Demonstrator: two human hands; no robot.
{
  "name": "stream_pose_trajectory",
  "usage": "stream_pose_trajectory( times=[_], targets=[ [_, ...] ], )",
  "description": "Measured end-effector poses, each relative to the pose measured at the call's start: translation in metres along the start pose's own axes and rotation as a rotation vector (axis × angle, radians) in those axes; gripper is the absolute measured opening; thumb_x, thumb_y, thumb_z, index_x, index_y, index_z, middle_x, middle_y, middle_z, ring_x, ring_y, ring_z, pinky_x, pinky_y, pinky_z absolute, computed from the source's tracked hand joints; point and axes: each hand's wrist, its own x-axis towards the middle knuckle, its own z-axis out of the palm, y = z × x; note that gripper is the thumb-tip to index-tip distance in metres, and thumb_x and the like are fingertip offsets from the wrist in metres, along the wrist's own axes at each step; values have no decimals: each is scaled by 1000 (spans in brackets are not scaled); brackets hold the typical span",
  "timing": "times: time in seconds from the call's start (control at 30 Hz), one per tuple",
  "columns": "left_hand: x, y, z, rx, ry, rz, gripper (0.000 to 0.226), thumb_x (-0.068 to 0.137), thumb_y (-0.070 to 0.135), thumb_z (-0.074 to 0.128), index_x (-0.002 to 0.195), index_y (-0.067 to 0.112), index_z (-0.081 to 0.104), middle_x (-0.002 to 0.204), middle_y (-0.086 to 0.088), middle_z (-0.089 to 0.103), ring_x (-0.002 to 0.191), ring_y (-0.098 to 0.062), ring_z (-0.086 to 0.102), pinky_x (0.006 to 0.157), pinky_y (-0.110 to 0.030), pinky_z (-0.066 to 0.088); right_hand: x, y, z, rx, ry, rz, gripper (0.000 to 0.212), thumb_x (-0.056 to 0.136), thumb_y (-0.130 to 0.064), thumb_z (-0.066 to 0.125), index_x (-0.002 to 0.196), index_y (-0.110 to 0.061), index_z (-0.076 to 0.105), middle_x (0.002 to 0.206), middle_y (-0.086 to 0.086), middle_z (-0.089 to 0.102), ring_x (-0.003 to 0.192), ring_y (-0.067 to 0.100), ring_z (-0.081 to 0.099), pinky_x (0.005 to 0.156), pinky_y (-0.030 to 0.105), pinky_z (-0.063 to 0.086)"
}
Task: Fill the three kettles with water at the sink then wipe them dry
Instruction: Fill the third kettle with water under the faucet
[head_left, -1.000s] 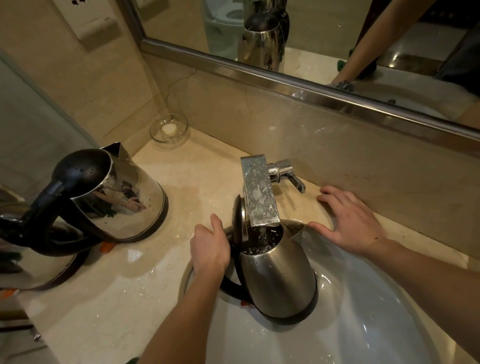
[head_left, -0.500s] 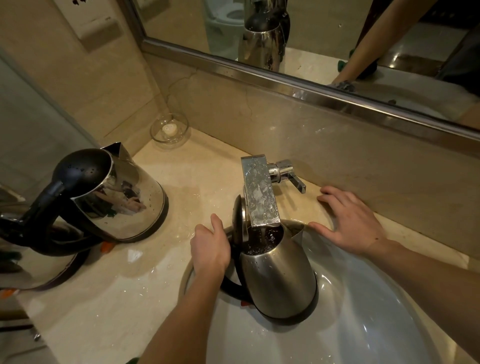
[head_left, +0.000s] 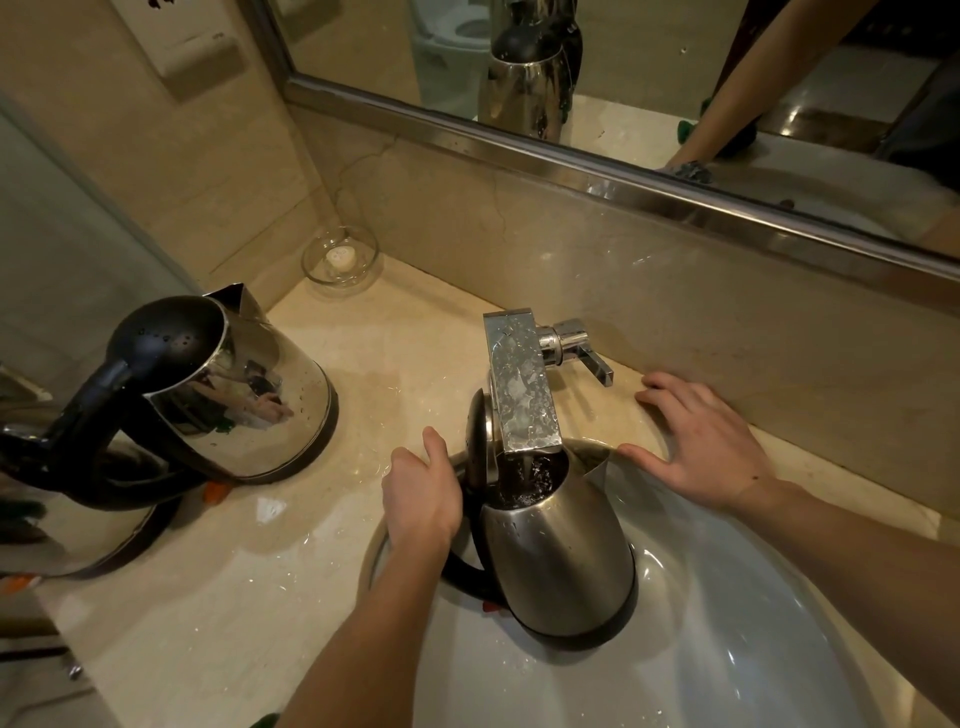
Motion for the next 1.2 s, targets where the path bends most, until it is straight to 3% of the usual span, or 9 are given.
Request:
stream_pose_trajectory(
  times=[1.2],
  targets=[
    [-2, 2, -1, 0, 7, -5, 57, 102, 50, 26, 110, 2, 55, 80, -4, 54, 69, -14, 50, 68, -36, 40, 0, -2, -2, -12, -3, 7, 78, 81, -77, 38, 130, -18, 54, 142, -1, 47, 123, 22, 44, 104, 38, 39]
  ],
)
